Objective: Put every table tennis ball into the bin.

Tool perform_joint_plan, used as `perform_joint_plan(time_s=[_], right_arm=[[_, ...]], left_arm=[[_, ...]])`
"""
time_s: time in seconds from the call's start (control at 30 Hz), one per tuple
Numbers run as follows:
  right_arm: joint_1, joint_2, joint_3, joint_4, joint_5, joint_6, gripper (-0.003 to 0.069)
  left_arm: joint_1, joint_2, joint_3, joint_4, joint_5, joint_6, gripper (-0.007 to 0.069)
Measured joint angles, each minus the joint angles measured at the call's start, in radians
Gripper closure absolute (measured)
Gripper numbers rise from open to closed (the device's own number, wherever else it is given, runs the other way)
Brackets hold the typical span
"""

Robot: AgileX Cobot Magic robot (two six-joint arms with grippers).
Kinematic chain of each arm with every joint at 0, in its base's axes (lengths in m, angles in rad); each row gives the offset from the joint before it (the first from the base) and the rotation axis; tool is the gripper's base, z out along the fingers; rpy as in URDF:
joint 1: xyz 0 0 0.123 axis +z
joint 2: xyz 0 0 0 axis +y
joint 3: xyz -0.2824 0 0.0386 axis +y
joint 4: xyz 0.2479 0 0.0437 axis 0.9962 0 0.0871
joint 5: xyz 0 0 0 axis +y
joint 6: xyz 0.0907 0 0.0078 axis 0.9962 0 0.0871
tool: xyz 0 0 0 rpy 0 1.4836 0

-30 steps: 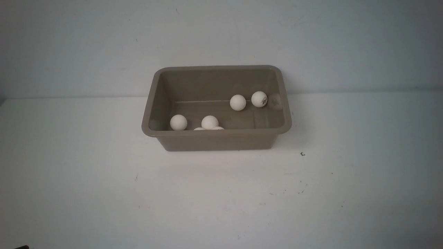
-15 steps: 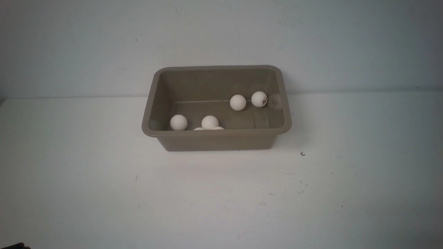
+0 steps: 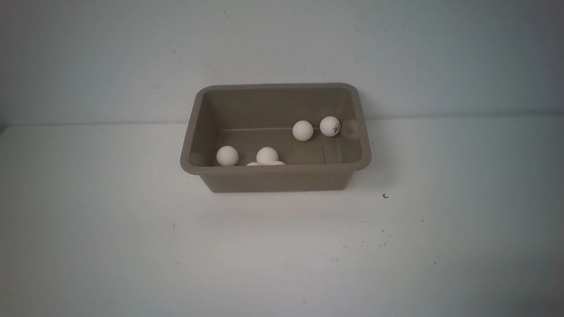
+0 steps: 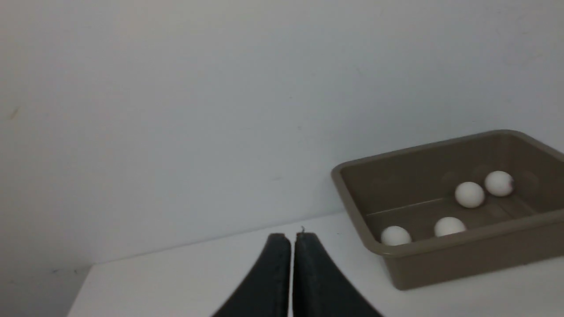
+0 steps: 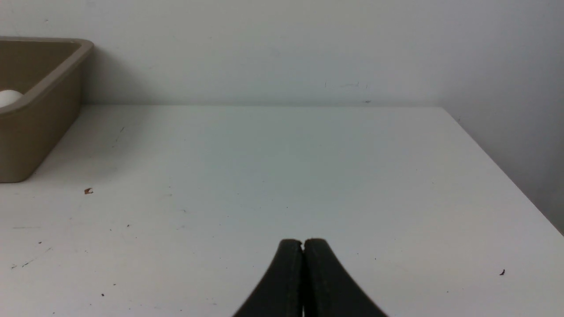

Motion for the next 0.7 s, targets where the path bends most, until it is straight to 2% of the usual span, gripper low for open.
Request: perform_joint_plan(time_s=[0.1, 0.2, 0.7], right_arm=[[0.000, 0.000, 0.000, 0.000, 0.000, 0.000, 0.0676], [0.000, 0.000, 0.000, 0.000, 0.000, 0.000, 0.0676], [0.000, 0.000, 0.000, 0.000, 0.000, 0.000, 0.0676]], left_arm=[[0.004, -0.022, 0.125, 0.000, -0.146, 0.000, 0.0629], [0.008, -0.024, 0.214, -0.001, -0.219, -0.001, 0.0629], [0.111, -0.052, 0.370, -0.003, -0.236, -0.001, 0.0629]])
